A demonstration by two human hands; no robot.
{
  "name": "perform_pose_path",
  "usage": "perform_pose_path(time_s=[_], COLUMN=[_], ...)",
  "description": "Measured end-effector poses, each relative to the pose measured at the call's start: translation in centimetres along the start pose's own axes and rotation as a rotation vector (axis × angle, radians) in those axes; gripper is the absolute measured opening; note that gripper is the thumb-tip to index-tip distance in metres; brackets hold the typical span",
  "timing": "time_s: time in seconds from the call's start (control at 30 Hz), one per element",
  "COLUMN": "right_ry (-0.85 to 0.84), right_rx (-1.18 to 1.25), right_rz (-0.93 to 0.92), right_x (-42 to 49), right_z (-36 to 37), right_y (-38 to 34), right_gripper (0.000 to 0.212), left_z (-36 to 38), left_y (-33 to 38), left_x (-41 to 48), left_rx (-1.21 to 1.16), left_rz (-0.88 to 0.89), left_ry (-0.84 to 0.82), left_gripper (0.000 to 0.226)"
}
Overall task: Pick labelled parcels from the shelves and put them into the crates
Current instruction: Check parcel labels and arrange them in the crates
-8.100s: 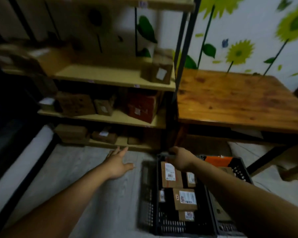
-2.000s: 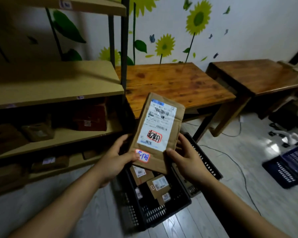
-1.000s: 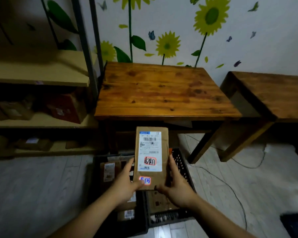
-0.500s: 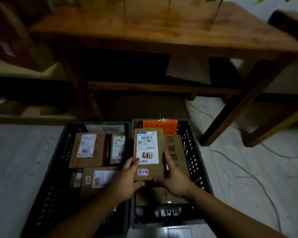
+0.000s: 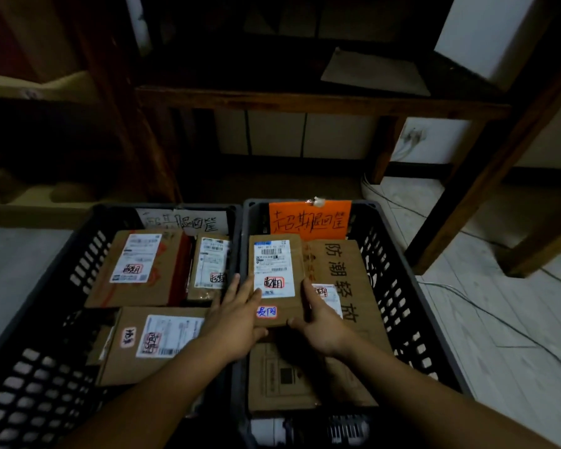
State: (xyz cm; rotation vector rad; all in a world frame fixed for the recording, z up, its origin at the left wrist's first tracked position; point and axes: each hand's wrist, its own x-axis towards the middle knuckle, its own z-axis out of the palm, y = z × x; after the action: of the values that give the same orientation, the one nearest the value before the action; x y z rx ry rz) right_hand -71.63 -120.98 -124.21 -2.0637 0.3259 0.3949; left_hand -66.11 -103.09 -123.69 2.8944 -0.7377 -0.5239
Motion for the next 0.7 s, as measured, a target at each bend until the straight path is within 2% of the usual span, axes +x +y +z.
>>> perform_pose_path(time_s=[0.23,0.4,0.57,0.7], right_ry=[0.038,0.051,-0.101,-0.214], right_rx=[-0.076,-0.347,-0.487,-0.551], right_rz=[-0.028,0.108,0.087,0.052], right_x=[4.5,3.2,-1.9,-7.0], right_z=[-0.4,-3.4,-8.5,-11.5], right_y=[-1.1,-6.5,-16.9,-28.6], right_gripper=[0.087,0.091,0.068,0.065], left_z=[-2.5,-8.5,-19.9,-31.1], left_y=[0.1,-1.3,-3.6,-3.7], left_x=[3.9,3.0,-2.7,-9.2], left_rx=[0.053,-0.075,-0.083,-0.155], left_rz=[-0.121,-0.191,-0.288,-0.332], left_ry=[-0.056,-0.106,-0.139,-0.161], left_gripper=[0.083,0.094,0.085,0.083])
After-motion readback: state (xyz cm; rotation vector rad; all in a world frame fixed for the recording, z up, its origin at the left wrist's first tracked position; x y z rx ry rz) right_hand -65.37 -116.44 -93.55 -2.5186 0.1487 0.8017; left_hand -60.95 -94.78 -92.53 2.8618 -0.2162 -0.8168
